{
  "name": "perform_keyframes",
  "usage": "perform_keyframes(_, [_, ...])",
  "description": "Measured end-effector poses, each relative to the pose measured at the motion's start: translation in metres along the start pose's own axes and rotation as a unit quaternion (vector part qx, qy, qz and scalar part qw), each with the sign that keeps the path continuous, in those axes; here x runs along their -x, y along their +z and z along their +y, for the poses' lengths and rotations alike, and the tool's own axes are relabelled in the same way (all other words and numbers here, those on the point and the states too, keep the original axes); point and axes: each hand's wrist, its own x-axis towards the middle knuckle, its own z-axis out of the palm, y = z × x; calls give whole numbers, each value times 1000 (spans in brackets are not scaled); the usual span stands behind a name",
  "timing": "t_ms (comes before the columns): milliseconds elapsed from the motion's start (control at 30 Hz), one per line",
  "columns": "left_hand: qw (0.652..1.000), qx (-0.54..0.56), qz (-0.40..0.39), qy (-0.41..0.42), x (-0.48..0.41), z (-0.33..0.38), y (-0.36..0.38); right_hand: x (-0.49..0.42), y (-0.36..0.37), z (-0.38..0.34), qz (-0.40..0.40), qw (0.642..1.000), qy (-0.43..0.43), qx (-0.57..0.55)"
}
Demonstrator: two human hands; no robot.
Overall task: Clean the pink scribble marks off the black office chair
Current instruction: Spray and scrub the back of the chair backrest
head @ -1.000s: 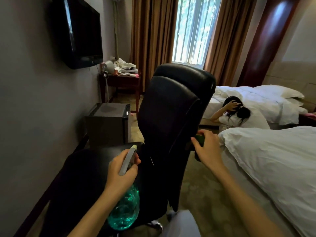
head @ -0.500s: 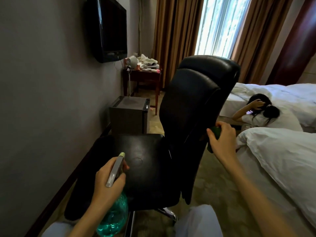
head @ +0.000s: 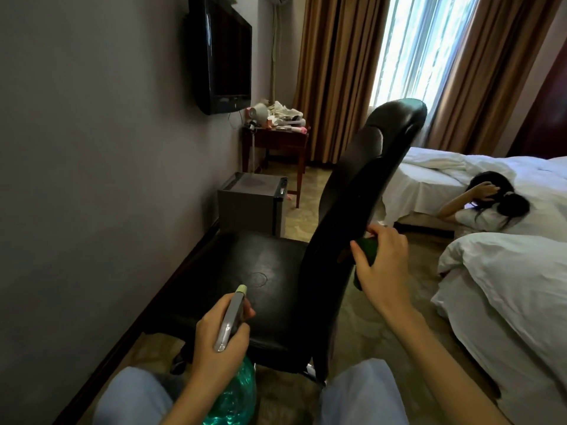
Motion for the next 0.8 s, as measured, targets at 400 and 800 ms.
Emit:
perform_keyframes(400, [999, -31, 14, 2, 29, 16, -30, 52, 35, -81, -38, 994, -74, -73])
perform_keyframes(800, [997, -26, 11, -75, 49, 60, -67, 55, 77, -147, -204, 961, -122, -144])
